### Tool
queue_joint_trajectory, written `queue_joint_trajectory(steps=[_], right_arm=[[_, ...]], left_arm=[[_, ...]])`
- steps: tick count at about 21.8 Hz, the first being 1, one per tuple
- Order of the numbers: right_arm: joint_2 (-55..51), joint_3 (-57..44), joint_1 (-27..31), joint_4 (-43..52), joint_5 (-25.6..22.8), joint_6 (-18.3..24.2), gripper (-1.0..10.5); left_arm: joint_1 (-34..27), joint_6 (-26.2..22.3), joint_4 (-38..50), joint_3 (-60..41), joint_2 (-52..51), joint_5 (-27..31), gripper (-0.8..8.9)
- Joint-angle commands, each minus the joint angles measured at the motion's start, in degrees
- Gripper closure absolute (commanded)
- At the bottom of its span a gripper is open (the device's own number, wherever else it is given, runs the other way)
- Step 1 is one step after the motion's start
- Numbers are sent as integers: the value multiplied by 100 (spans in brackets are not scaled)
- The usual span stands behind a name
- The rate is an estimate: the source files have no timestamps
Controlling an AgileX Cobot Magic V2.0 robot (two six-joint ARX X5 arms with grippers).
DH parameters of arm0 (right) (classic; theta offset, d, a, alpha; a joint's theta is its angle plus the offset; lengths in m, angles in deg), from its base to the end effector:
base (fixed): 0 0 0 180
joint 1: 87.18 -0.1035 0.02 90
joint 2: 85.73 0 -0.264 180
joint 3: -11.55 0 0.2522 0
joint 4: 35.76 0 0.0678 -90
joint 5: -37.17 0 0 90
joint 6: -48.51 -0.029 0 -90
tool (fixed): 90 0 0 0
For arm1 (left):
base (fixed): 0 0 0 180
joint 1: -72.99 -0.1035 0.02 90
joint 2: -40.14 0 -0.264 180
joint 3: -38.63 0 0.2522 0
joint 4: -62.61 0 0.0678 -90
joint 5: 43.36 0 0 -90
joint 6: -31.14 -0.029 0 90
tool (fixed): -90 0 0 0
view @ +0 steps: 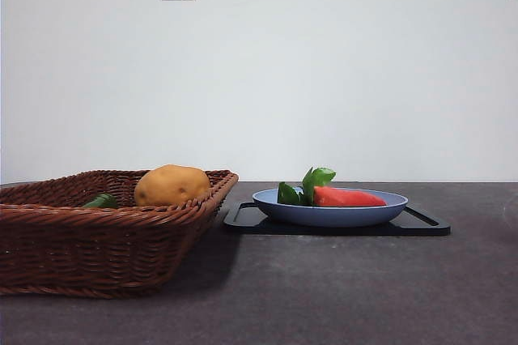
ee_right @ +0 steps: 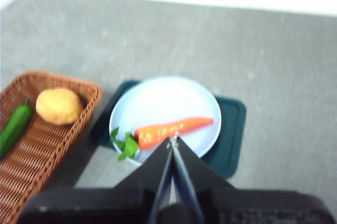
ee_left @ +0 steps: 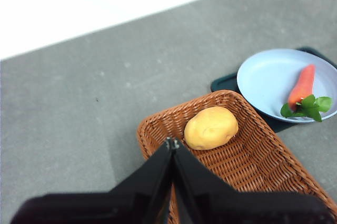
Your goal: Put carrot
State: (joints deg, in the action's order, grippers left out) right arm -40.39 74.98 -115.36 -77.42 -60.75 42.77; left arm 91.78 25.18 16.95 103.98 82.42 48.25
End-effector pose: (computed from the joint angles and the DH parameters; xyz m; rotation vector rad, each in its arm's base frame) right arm 0.1452 0.0733 0.3310 -0.0303 0.4098 0.3282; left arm 0.1385 -0.0463 0.3428 0.1720 0.3740 -0.3161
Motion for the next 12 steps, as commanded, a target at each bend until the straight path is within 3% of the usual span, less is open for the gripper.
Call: queue_joint_trajectory(steps=[1, 6, 12], right_arm=[[-501, -739, -284, 785, -345, 0, 943], [-1368, -1882, -590, 1773, -761, -4, 943], [-1449, -1961, -595, 1714, -758, -42, 943]], left_arm=[[-22, 184, 319, -608, -732, -15, 807], [-22, 717, 605, -1722, -2124, -20, 807], [-22, 920, 678, -1816, -2341, -20, 805]])
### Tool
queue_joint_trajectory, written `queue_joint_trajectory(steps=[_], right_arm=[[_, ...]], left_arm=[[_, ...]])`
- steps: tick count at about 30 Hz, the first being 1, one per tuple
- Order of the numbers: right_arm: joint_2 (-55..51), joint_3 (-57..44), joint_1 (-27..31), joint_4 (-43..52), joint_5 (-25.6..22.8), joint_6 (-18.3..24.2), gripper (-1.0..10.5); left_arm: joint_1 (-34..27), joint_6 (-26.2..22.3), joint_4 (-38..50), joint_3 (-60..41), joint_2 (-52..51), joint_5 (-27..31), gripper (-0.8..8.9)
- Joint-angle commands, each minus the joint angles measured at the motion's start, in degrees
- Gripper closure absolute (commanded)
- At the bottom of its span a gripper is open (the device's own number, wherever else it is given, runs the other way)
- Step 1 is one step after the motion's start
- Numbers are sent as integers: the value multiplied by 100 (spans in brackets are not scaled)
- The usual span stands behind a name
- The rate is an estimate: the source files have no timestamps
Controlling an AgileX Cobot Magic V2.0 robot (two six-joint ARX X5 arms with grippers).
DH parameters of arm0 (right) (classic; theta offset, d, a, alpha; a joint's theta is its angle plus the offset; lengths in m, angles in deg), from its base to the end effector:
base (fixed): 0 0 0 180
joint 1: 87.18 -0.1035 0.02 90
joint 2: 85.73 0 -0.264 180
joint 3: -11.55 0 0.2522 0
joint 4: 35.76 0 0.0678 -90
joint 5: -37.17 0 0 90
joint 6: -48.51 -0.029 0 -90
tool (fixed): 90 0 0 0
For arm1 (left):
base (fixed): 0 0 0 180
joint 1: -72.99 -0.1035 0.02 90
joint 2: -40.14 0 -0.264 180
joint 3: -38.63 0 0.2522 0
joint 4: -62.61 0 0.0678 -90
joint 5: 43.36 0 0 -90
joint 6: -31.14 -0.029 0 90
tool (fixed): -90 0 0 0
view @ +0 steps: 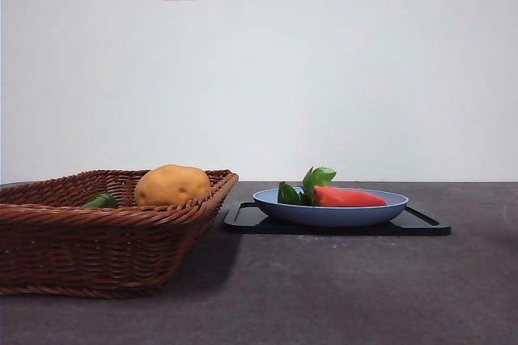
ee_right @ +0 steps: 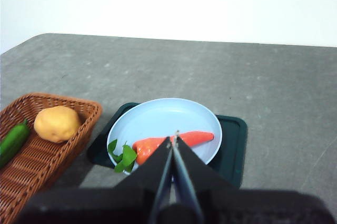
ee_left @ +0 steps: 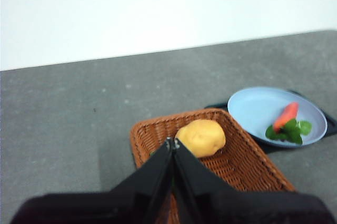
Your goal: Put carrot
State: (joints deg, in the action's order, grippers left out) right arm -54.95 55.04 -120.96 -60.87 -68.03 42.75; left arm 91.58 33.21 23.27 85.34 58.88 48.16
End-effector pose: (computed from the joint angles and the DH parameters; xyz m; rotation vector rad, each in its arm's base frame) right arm 0.1146 0.0675 0.2735 0.0092 0.2137 0.3126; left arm 0.0833 -0.0272 0.2875 -0.0010 0.2014 -0.2933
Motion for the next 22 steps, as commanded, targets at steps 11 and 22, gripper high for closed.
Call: queue_joint_trajectory(steps=[11, 22], right_arm=[[7, 33, -37, 59, -20, -39, 943], [7, 33, -37, 59, -22, -39, 943]], left_arm=[[-2, 118, 48, 48, 48, -20, 805], [-605, -511, -225, -221, -841, -26, 805]])
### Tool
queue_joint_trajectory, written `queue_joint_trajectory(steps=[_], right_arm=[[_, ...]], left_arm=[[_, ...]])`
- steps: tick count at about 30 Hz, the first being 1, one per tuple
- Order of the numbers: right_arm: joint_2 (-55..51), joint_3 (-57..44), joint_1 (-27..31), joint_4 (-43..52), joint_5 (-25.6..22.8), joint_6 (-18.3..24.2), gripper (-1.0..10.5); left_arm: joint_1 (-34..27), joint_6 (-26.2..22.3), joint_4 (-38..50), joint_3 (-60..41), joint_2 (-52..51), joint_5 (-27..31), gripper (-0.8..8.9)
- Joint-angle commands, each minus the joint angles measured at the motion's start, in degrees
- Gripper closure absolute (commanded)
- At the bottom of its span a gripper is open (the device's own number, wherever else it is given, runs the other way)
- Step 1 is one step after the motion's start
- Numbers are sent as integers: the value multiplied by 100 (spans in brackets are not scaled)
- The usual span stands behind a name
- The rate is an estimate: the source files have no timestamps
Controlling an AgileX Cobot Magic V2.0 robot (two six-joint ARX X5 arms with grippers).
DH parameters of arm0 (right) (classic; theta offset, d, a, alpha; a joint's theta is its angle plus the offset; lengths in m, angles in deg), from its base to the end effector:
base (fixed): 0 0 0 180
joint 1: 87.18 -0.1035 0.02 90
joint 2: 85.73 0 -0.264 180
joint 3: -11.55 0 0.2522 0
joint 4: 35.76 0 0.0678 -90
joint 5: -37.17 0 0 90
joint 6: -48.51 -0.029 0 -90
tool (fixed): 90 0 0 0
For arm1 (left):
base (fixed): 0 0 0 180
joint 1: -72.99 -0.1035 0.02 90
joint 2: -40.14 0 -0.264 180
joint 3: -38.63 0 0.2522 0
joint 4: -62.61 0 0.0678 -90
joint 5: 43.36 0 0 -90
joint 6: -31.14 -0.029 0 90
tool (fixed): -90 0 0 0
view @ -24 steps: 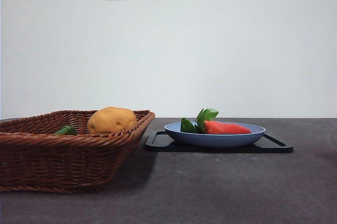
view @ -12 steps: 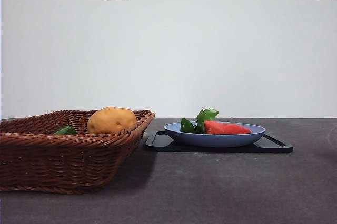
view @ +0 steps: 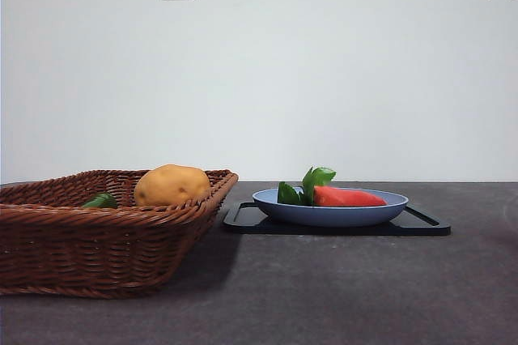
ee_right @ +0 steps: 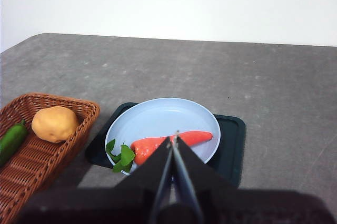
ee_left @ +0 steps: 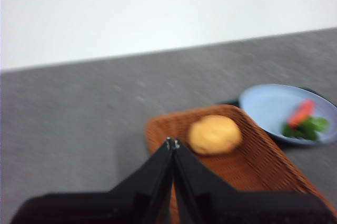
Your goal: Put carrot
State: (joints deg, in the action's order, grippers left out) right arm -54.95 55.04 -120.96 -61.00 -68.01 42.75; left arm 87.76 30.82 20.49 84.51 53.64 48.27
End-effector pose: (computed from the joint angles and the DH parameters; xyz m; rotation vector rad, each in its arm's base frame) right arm 0.1145 0.0675 0.2733 0.0083 0.2158 0.3128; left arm 0.0695 -0.0175 0.2838 0.0298 0.1680 -0.2293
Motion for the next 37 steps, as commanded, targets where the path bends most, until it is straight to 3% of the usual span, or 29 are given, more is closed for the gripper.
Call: queue_joint_trajectory(steps=[1, 10, 20, 24, 37], right_arm=[[7, 33, -37, 72, -22, -39, 943], [7, 33, -37, 72, -22, -39, 943], [7, 33, -37, 72, -22, -39, 943], [7, 33, -37, 72, -22, -39, 943], [7, 33, -37, 72, -22, -39, 943]], left_arm=[[-402, -267, 105, -286, -509, -35, 805], [-1399, -232, 1241, -1910, -1338, -57, 805], [-1451, -219, 1825, -2931, -1338, -59, 805], [-1451, 44, 1818, -3145, -1338, -61, 805], [-1451, 74, 1934, -3174, -1316, -44, 805]])
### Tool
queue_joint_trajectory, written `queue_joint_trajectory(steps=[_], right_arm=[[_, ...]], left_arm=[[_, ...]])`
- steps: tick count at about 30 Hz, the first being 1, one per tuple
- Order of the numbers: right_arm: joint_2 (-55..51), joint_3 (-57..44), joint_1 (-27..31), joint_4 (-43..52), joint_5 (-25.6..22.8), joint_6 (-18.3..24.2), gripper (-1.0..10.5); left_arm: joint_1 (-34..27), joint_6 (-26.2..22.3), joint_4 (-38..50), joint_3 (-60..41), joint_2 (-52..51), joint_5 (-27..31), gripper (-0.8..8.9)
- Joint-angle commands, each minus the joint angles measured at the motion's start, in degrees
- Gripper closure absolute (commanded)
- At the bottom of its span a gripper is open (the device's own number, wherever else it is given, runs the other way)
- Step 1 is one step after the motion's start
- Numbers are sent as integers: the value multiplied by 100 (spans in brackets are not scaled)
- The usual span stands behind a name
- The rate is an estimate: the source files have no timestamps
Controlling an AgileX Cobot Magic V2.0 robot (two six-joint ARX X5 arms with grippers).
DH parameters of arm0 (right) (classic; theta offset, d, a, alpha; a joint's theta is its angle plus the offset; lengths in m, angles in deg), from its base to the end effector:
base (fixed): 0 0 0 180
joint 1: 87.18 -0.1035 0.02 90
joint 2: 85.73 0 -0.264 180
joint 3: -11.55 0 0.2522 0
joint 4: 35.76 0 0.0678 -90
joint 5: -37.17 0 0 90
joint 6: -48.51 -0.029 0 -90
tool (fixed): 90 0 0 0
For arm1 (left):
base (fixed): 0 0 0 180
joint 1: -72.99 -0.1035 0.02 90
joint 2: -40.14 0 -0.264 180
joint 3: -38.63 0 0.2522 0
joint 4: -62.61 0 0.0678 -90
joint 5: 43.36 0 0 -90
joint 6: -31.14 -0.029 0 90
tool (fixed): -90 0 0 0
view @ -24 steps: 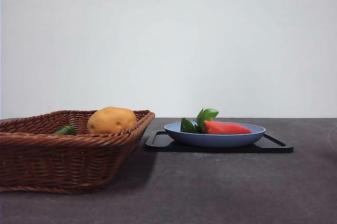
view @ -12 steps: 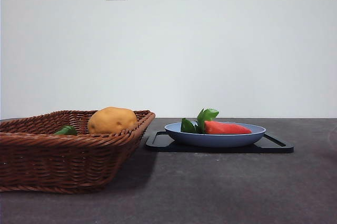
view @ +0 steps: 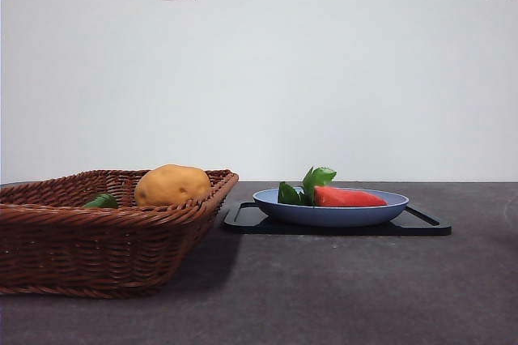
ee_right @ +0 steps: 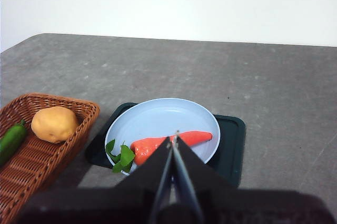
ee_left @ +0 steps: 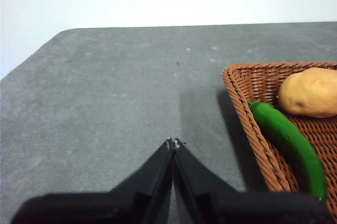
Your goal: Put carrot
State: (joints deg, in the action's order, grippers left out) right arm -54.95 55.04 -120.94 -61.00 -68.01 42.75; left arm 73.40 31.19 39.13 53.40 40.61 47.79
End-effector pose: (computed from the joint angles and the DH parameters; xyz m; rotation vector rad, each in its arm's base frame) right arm 0.1146 0.0674 0.2733 0.0083 0.2158 0.3124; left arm 0.0960 -0.0001 0.1525 0.0013 0.1602 0.0130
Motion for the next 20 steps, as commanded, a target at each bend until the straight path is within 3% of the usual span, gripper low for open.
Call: queue_joint_trajectory(steps=[1, 17, 20], right_arm=[[7, 33, -39, 72, -22, -39, 943], [-168, 33, 2, 13, -192, -11, 943], [-684, 28, 245, -162, -199, 341, 943]], left_arm=[[-15, 37, 72, -63, -13, 4, 805], [-13, 37, 72, -63, -13, 4, 805], [-13, 37, 72, -63, -13, 7, 805]])
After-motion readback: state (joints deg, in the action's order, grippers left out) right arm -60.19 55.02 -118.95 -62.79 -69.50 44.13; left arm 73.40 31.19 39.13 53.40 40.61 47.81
